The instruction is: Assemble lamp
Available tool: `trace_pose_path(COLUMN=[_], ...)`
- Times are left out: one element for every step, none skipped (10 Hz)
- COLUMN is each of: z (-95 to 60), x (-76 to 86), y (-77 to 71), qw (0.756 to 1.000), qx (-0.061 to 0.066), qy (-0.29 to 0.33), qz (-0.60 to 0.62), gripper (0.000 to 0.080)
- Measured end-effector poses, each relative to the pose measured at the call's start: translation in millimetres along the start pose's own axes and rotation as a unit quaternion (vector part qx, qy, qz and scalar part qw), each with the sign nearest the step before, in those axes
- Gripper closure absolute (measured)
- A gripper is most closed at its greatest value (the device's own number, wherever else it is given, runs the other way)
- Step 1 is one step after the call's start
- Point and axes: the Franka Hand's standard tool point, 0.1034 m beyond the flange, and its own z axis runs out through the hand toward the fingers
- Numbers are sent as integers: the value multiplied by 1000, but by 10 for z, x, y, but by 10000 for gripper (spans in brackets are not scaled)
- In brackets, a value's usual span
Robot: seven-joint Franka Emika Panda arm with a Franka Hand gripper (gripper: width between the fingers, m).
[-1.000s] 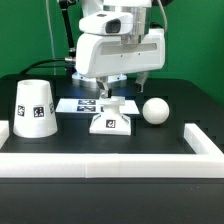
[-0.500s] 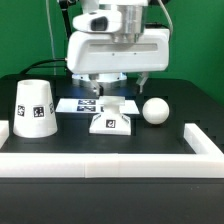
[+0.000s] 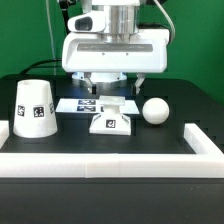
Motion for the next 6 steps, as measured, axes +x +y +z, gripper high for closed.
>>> trace_pose_path(z=[29,49,72,102,142,175], x=[-18,-32,-55,-87,-147,-188], y=[23,41,42,46,43,35], qw=[1000,1000,1000,1000,1000,1000], qx=[1,1,1,1,0,0], qy=[-1,1,0,4,5,7], qz=[-3,-9,-9,-11,-12,-14], gripper=[100,100,100,100,100,100])
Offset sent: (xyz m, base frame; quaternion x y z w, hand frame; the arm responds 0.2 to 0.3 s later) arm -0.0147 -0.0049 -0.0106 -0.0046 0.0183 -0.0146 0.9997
